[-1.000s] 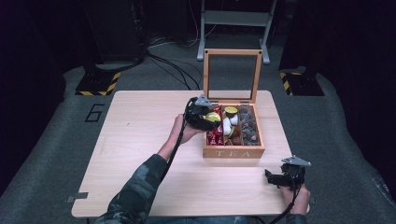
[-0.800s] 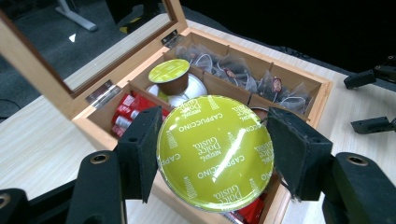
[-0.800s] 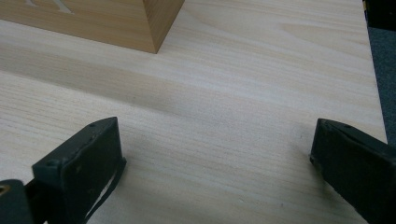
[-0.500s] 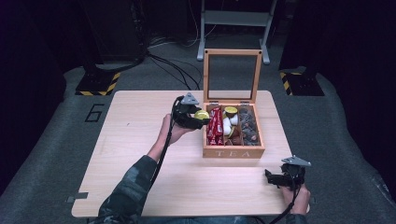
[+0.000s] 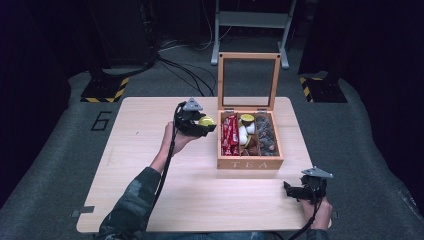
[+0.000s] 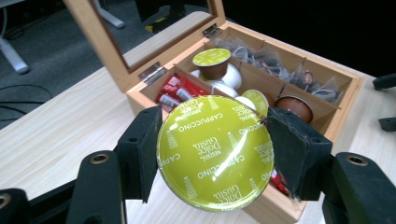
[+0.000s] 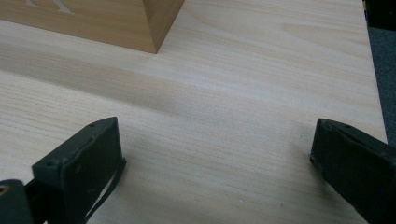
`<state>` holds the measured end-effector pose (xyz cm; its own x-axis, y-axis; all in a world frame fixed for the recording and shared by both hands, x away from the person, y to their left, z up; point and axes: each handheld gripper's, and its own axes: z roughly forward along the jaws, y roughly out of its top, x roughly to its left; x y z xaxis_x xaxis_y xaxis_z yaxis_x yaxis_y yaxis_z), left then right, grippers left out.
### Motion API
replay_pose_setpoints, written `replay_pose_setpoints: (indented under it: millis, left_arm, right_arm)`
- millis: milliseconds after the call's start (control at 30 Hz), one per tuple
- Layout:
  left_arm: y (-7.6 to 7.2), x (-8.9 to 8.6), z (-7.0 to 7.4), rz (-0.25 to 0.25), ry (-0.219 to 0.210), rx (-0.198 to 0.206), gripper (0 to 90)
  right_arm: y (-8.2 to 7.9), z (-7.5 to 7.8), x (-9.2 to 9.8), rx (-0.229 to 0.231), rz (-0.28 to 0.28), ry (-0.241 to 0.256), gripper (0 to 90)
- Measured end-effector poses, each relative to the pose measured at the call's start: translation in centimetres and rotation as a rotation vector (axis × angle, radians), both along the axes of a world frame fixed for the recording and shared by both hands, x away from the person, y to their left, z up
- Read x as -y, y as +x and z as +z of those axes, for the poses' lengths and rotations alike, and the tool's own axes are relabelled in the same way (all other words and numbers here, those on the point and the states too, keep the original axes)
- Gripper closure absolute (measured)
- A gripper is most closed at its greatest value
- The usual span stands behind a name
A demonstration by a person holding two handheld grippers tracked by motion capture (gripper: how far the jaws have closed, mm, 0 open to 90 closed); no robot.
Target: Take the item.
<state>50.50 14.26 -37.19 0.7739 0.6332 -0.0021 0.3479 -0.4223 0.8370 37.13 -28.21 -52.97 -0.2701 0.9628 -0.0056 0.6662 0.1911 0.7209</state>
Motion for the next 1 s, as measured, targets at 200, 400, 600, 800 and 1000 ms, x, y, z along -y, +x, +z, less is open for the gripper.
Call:
replay_pose_setpoints:
  millis: [200, 400, 600, 800, 1000]
  left_arm:
    - [0.1, -1.6, -0.4, 0.037, 0.004, -0.002, 38.2]
    - [0.1, -2.6, -0.8, 0.060, -0.007, -0.006, 38.2]
    - [0.2, -3.9, -1.2, 0.084, -0.003, -0.009, 38.2]
    - [0.4, -5.1, -2.0, 0.122, -0.005, -0.014, 38.2]
    - [0.6, -6.4, -3.2, 0.161, -0.012, -0.030, 38.2]
  right_arm:
    - [0.0, 0.0, 0.0, 0.001, 0.000, 0.000, 1.5]
    - [0.0, 0.0, 0.0, -0.001, 0.000, 0.000, 1.4]
    - [0.0, 0.0, 0.0, -0.001, -0.003, 0.003, 1.5]
    - [0.0, 0.0, 0.0, -0.001, -0.002, 0.002, 1.5]
    - [0.0, 0.0, 0.0, -0.001, -0.002, 0.003, 1.4]
